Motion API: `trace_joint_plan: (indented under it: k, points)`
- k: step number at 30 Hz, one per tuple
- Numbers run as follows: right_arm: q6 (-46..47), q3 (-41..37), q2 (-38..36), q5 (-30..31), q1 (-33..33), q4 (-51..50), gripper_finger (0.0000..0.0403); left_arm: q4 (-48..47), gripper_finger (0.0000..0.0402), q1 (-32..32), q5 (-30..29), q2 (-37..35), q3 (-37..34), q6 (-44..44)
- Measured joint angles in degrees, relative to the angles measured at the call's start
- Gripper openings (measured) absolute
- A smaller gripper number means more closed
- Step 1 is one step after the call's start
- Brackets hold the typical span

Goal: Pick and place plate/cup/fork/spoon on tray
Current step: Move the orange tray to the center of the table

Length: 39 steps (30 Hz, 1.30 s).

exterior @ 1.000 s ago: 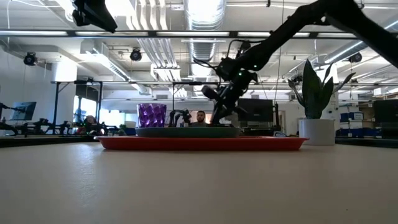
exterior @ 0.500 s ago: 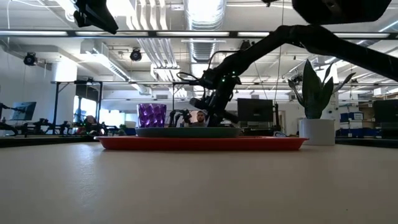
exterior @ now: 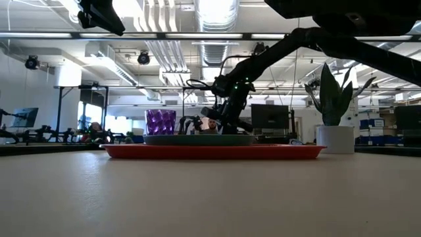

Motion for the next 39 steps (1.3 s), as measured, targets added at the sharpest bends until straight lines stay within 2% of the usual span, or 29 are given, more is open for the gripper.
trace_joint_plan:
  k: [11,23,39]
  points:
    - [-0.24,-2.49,-0.31,0.61,1.33,0.53,0.0008,0.01,0.0090,0.00,0.00,0.11,0.00,0.00]
    - [-0.22,-2.69,-0.39,0.58,6.28,-0.14,0.0008,0.01,0.0090,0.00,0.00,0.09,0.00,-0.02]
    - [1.35,-2.71,-0.39,6.62,12.85,-4.35,0.0008,-0.03,0.0090,0.00,0.02,-0.32,0.00,-0.02]
